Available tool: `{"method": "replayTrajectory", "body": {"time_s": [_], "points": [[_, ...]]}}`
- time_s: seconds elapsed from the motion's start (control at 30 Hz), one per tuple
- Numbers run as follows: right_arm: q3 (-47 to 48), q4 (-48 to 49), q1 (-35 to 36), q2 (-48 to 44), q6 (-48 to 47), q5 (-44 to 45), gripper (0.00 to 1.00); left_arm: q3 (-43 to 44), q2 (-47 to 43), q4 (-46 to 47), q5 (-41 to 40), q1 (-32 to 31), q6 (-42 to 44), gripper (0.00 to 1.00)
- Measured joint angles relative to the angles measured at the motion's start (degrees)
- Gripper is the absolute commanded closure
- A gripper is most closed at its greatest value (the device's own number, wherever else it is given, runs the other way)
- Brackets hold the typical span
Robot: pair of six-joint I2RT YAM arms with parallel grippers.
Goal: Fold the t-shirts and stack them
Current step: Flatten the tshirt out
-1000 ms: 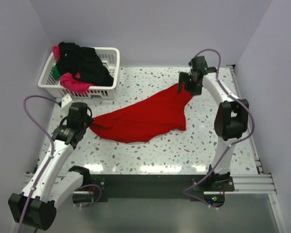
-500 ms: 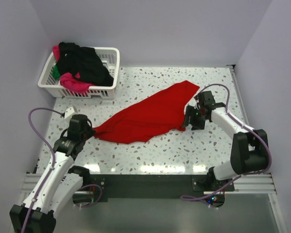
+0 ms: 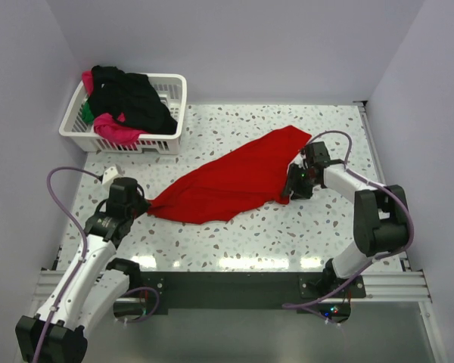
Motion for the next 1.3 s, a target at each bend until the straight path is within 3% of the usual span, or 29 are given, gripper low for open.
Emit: {"method": "replayTrajectory", "body": {"time_s": [0.33,0.67,0.77,0.8,0.9,1.3], "points": [[0.70,1.68,0.00,2.78,0.20,-2.43,0.65,0.00,1.07,0.24,0.15,0.00,-0.11,1.00],[1.14,1.81,0.00,4.31,0.33,-3.15,0.63,0.00,1.03,0.20,0.09,0.00,-0.26,1.00],[1.14,1.95,0.00,4.83,0.37,-3.17,0.73,0.00,0.92,0.09,0.09,0.00,-0.26,1.00],[1.14,1.97,0.00,4.85,0.42,-3.23,0.84,0.00,0.90,0.09,0.07,0.00,-0.26,1.00],[1.14,2.12,0.00,5.29,0.55,-4.28,0.99,0.00,0.87,0.09,0.07,0.00,-0.17,1.00],[8.04,-5.16,0.00,0.98,0.74,-5.77,1.00,2.01,2.45,-0.22,-0.35,0.00,1.81,1.00]]}}
